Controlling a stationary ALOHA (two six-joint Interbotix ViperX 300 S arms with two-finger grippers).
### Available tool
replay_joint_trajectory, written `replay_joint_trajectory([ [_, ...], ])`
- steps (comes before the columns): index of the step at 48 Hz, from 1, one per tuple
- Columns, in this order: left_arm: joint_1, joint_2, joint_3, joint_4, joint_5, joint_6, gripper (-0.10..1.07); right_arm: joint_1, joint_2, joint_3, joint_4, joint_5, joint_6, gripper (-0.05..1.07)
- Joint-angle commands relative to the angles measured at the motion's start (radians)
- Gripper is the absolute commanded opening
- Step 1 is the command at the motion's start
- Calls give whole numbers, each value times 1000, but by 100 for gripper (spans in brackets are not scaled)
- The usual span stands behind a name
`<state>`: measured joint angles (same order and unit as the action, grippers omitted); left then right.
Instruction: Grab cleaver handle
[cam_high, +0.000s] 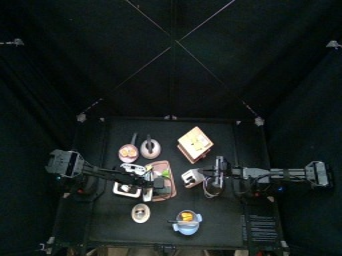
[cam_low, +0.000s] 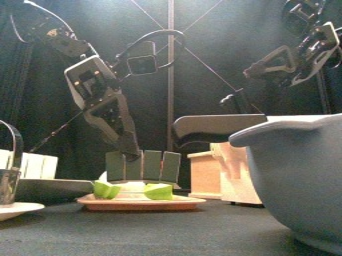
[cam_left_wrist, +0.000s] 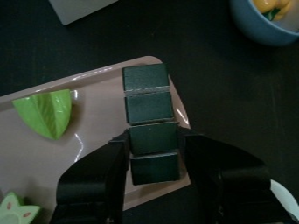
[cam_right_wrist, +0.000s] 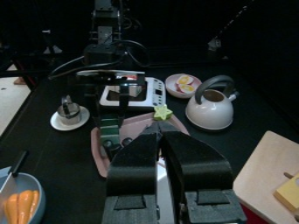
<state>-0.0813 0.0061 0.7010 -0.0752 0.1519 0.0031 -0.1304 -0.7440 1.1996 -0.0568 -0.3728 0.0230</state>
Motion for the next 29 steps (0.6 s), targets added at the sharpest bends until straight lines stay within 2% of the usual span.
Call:
replay_joint_trajectory([
  [1,3,-41,-26,2,12,-3,74,-3,0,-11,3,-5,0,1],
  [10,2,-75,-63,-32,144,-9,73,2,0,-17,3,-5,0,1],
  [17,21,-78,-127,-69,290,-28,72,2,2,-20,3,-5,2,1],
  [23,43,-75,-183,-74,383,-98,72,5,0,-20,5,-5,2,1],
  [29,60,-77,-216,-29,457,-193,72,5,-2,-20,5,-5,2,1],
])
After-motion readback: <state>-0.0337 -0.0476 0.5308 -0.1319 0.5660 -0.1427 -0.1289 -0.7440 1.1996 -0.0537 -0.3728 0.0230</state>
